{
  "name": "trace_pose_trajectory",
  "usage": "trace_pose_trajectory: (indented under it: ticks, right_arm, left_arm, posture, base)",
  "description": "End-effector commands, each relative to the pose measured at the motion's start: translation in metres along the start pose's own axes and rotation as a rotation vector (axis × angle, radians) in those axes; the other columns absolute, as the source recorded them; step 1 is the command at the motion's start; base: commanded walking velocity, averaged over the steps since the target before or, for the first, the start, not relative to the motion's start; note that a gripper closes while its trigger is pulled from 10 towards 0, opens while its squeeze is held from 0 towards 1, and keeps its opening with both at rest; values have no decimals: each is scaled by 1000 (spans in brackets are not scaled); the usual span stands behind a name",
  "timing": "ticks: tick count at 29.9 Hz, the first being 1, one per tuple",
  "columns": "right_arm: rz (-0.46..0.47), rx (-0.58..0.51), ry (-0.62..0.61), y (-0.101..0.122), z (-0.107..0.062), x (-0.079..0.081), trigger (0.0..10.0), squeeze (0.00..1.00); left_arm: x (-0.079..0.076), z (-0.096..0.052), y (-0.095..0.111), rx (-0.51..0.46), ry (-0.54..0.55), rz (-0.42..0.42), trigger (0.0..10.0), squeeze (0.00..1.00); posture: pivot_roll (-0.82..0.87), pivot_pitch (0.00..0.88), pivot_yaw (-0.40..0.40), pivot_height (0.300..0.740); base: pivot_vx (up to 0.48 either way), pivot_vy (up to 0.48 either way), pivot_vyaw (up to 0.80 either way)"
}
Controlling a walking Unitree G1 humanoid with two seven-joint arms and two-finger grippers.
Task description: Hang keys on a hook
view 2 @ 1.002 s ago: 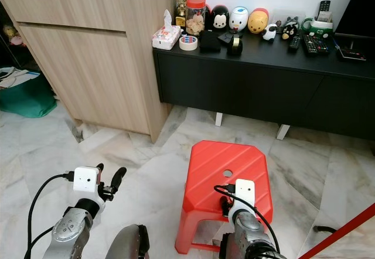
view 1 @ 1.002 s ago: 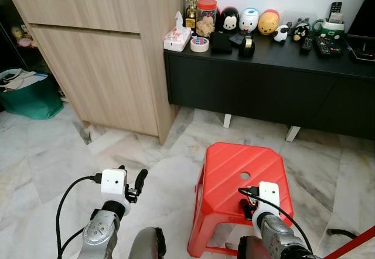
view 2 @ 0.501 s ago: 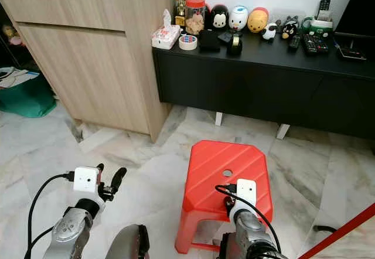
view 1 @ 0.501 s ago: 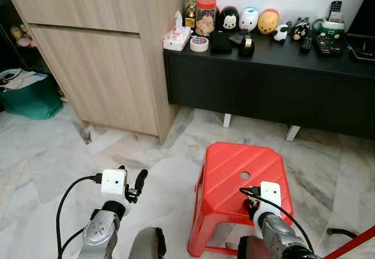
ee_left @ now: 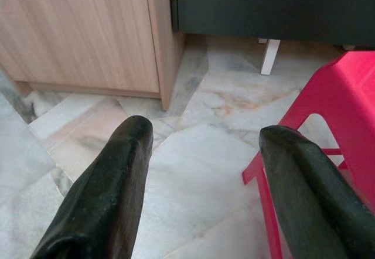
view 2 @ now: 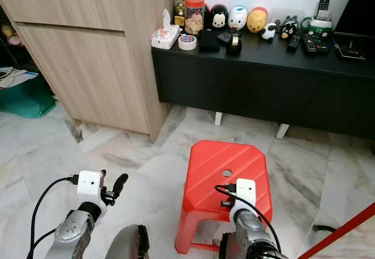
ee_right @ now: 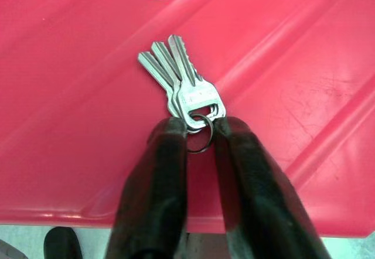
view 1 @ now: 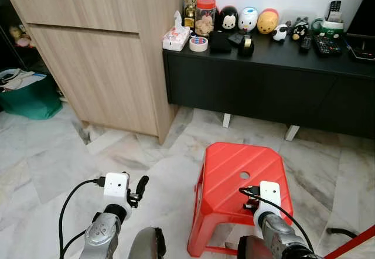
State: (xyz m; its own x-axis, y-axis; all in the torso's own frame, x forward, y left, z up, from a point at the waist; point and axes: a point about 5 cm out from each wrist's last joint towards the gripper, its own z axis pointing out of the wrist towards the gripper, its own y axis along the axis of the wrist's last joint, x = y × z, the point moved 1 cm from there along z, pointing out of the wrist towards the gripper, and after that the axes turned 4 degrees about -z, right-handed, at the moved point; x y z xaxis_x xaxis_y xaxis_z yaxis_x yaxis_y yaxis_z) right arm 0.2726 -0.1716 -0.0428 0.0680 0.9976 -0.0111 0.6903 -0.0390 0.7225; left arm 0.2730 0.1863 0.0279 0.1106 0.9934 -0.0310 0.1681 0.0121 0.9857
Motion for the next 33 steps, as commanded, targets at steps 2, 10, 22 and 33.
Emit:
trace_pose_trajectory:
  ticks: [2, 10, 22, 33]
  right_arm:
    - [-12, 4, 4, 2, 0, 0, 4157, 0]
    - [-5, -17, 6, 6, 1, 2, 3686, 0]
    - [22, -117, 17, 26, 1, 5, 1373, 0]
    - [22, -117, 17, 26, 1, 5, 1373, 0]
  left_arm:
    - [-1, 1, -2, 13, -13, 25, 10000, 0]
    - [-1, 2, -5, 24, -19, 43, 10000, 0]
    - [-3, 3, -5, 19, -18, 45, 10000, 0]
    - [-3, 3, -5, 19, -18, 45, 10000, 0]
  posture:
    - [127, 0, 12, 601]
    - [125, 0, 16, 601]
    - [114, 0, 9, 601]
    - [114, 0, 9, 601]
  base:
    - [0, 0, 0]
    - [0, 0, 0]
    - [0, 0, 0]
    - [0, 0, 0]
